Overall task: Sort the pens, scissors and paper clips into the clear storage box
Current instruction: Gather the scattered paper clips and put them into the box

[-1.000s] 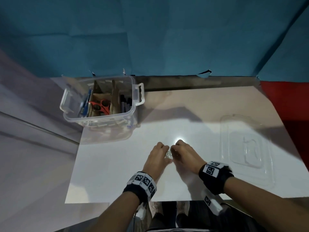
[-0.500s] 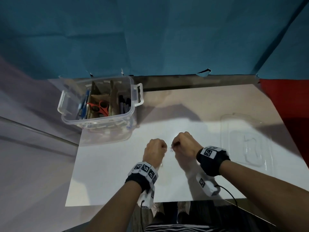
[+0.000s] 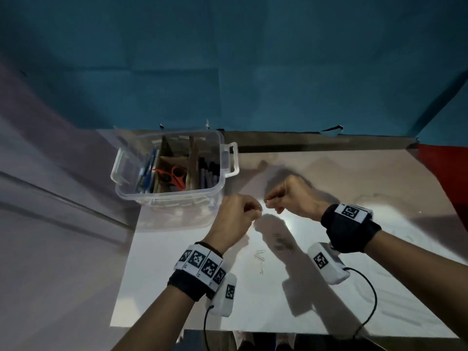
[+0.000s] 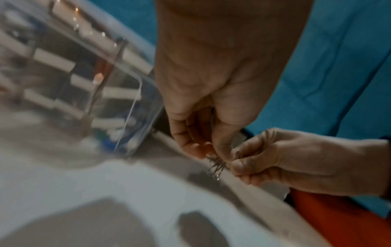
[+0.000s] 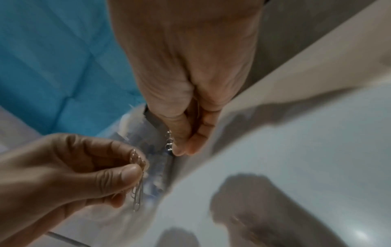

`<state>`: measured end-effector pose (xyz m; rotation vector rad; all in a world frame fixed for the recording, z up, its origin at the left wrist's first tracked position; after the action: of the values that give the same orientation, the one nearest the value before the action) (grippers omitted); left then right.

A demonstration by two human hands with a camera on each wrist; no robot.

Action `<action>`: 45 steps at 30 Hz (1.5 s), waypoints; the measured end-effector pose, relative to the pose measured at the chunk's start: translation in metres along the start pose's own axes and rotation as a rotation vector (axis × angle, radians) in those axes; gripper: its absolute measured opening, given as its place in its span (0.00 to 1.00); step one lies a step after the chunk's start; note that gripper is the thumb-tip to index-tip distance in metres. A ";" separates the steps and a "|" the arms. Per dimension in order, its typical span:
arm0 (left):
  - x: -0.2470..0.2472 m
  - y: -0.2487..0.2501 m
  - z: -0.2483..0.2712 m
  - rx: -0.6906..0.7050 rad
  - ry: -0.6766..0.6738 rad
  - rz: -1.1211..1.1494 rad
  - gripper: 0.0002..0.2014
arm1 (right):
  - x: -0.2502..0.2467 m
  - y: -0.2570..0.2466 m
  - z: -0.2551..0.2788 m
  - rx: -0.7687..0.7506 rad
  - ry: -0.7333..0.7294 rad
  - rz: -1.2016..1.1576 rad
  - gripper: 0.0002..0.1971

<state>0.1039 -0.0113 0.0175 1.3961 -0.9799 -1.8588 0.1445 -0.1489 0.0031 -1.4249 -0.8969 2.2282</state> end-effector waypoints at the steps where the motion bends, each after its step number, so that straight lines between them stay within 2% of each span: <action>1: -0.019 0.011 -0.003 0.031 0.031 0.009 0.03 | -0.006 -0.022 -0.009 -0.048 0.001 -0.006 0.01; 4: -0.088 0.030 -0.016 0.080 0.171 -0.001 0.05 | -0.025 -0.088 -0.038 -0.195 0.052 0.040 0.02; 6: -0.137 0.030 -0.029 0.086 0.300 -0.079 0.05 | -0.032 -0.124 -0.064 -0.230 0.106 0.064 0.03; 9: -0.195 0.005 -0.054 -0.006 0.435 -0.137 0.08 | -0.031 -0.167 -0.104 -0.235 0.195 0.035 0.04; 12: -0.224 -0.025 -0.081 -0.137 0.451 -0.280 0.06 | -0.017 -0.190 -0.140 -0.164 0.232 -0.003 0.07; 14: -0.238 -0.045 -0.091 -0.225 0.497 -0.269 0.12 | -0.004 -0.202 -0.161 -0.143 0.237 0.031 0.07; 15: -0.241 -0.051 -0.095 -0.237 0.518 -0.265 0.18 | 0.002 -0.206 -0.169 -0.126 0.239 0.040 0.06; 16: -0.241 -0.055 -0.097 -0.241 0.535 -0.255 0.23 | 0.008 -0.208 -0.175 -0.106 0.242 0.051 0.05; 17: -0.241 -0.056 -0.096 -0.247 0.546 -0.237 0.23 | 0.016 -0.210 -0.181 -0.087 0.231 0.066 0.04; 20: -0.236 -0.048 -0.091 -0.252 0.538 -0.313 0.11 | 0.039 -0.215 -0.188 -0.068 0.171 0.082 0.04; 23: -0.235 -0.046 -0.093 -0.249 0.513 -0.370 0.11 | 0.041 -0.212 -0.187 -0.028 0.191 0.135 0.08; 27: -0.232 -0.048 -0.099 -0.251 0.463 -0.394 0.10 | 0.045 -0.202 -0.187 -0.011 0.164 0.131 0.07; 34: -0.235 -0.039 -0.099 -0.257 0.400 -0.404 0.10 | 0.020 -0.206 -0.166 -0.079 0.171 0.092 0.10; 38: -0.230 -0.005 -0.090 -0.218 0.362 -0.472 0.09 | -0.016 -0.200 -0.135 -0.122 0.179 0.083 0.09; 40: -0.217 0.024 -0.075 -0.117 0.370 -0.472 0.07 | -0.039 -0.191 -0.107 -0.186 0.197 0.059 0.05; 41: -0.203 0.038 -0.064 -0.061 0.357 -0.442 0.06 | -0.046 -0.183 -0.090 -0.206 0.180 0.018 0.08; 43: -0.165 0.060 -0.040 0.042 0.292 -0.414 0.06 | -0.049 -0.153 -0.057 -0.174 0.057 -0.107 0.17; 45: -0.116 0.067 -0.020 0.070 0.169 -0.385 0.08 | -0.037 -0.112 -0.026 -0.111 -0.110 -0.153 0.21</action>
<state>0.1556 0.0433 0.1303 1.8551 -0.7356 -1.9460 0.1795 -0.0795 0.0958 -1.2439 -1.1423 2.1894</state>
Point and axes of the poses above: each hand's wrist, its own z-axis away from the middle knuckle, its own x-axis out of the palm, y = z × x, the point moved 10 cm from there along -z, towards the middle knuckle, and after that the axes turned 8 degrees about z, right-handed, at the moved point
